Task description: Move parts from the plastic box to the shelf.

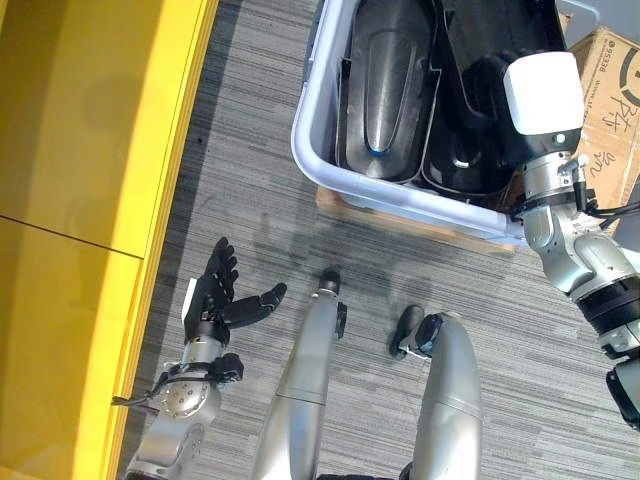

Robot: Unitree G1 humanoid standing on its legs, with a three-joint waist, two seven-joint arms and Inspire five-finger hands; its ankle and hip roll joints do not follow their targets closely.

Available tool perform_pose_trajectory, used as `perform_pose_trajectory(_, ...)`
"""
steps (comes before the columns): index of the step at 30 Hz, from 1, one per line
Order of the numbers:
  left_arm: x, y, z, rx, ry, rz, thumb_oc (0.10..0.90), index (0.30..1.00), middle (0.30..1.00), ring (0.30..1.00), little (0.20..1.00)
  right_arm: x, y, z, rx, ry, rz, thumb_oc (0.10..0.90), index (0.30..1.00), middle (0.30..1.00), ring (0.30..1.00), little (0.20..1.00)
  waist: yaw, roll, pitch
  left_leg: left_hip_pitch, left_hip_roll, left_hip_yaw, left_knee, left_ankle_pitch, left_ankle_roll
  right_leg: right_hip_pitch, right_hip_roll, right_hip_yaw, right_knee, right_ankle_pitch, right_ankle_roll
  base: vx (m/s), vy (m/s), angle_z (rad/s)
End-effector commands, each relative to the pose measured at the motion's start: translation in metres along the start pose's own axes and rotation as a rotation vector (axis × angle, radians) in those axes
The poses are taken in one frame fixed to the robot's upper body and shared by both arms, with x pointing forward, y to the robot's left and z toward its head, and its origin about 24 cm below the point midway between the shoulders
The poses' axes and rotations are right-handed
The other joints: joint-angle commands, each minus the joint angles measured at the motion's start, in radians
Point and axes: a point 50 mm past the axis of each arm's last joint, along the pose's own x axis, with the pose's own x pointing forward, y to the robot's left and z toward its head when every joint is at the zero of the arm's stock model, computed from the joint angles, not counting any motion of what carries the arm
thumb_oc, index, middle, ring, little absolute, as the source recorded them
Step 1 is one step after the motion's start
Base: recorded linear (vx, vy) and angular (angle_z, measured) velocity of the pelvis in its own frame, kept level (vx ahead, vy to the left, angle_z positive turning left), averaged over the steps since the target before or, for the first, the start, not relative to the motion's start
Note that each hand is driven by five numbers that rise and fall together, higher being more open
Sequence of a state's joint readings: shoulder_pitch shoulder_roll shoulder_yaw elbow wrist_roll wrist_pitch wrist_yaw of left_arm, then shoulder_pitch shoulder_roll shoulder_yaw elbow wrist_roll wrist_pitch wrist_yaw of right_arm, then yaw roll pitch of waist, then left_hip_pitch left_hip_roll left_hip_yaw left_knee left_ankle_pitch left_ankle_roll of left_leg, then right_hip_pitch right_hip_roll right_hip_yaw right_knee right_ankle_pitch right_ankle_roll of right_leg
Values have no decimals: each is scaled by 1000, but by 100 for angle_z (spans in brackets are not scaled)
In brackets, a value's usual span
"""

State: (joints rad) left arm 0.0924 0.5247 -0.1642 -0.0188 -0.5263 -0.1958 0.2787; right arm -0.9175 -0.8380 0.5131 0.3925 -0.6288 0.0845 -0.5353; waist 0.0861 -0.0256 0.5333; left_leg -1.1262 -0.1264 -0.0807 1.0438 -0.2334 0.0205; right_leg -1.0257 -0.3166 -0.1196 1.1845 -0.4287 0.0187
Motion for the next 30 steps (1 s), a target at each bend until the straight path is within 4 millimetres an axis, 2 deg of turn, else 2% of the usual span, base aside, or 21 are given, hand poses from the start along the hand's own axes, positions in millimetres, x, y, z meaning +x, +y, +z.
perform_pose_trajectory(1, -8, -10, 25, -50, -161, -24, 900, 1000, 1000, 1000, 1000, 6, -1, -8, -34, 8, 46, 400, 300, 300, 300, 300, 10, 37, -13, 107, 79, -63, -35, -118, -9, 29, 13, 75, -53, -19, 11, 0, 0, 0)
perform_pose_trajectory(8, -5, -10, 30, -27, -181, -42, 900, 1000, 1000, 1000, 1000, 0, -2, -8, -34, -4, 41, 400, 300, 300, 300, 300, 13, 24, -13, 198, 88, -67, -93, -109, -7, 120, 16, 58, -109, 3, 28, -11, 5, 0)
perform_pose_trajectory(9, -3, -9, 33, -22, -192, -47, 900, 1000, 1000, 1000, 1000, 0, -5, -9, -40, -14, 29, 400, 300, 300, 300, 300, 14, 21, -13, 200, 92, -69, -114, -79, -4, 123, 12, 48, -132, 35, 25, 0, 0, 0)
perform_pose_trajectory(10, -4, -9, 31, -22, -183, -48, 900, 1000, 1000, 1000, 1000, -2, -4, -9, -39, -14, 37, 400, 300, 300, 300, 300, 15, 21, -13, 223, 92, -71, -109, -106, -6, 146, 15, 54, -127, 11, 32, -73, 25, 6)
perform_pose_trajectory(11, -2, -10, 34, -20, -196, -54, 900, 1000, 1000, 1000, 1000, -2, -6, -9, -38, -18, 25, 400, 300, 300, 300, 300, 14, 18, -13, 220, 96, -70, -129, -76, -4, 145, 13, 45, -149, 44, 30, 9, 6, 7)
perform_pose_trajectory(12, -2, -9, 34, -18, -196, -54, 900, 1000, 1000, 1000, 1000, -2, -8, -10, -41, -20, 22, 400, 300, 300, 300, 300, 17, 15, -13, 238, 97, -71, -140, -73, -3, 165, 15, 40, -162, 51, 33, -70, 19, 7)
perform_pose_trajectory(18, 4, -8, 38, 4, -211, -75, 900, 1000, 1000, 1000, 1000, -6, -21, -9, -41, -64, -16, 400, 300, 300, 300, 300, 22, -17, -13, 404, 118, -87, -260, -46, 0, 338, 23, 6, -287, 115, 64, 29, 7, 1)
perform_pose_trajectory(26, 9, -5, 40, 20, -213, -90, 900, 1000, 1000, 1000, 1000, -15, -24, -7, -15, -94, -10, 400, 300, 300, 300, 300, 25, -46, -15, 585, 138, -97, -393, -6, -7, 557, 37, -27, -455, 187, 87, 37, -3, -4)
perform_pose_trajectory(30, 8, -2, 39, 27, -200, -93, 900, 1000, 1000, 1000, 1000, -22, -24, -3, 9, -115, -7, 400, 300, 300, 300, 300, 23, -63, -60, 651, 149, -99, -471, 26, -13, 647, 50, -50, -563, 234, 100, 49, -12, 3)
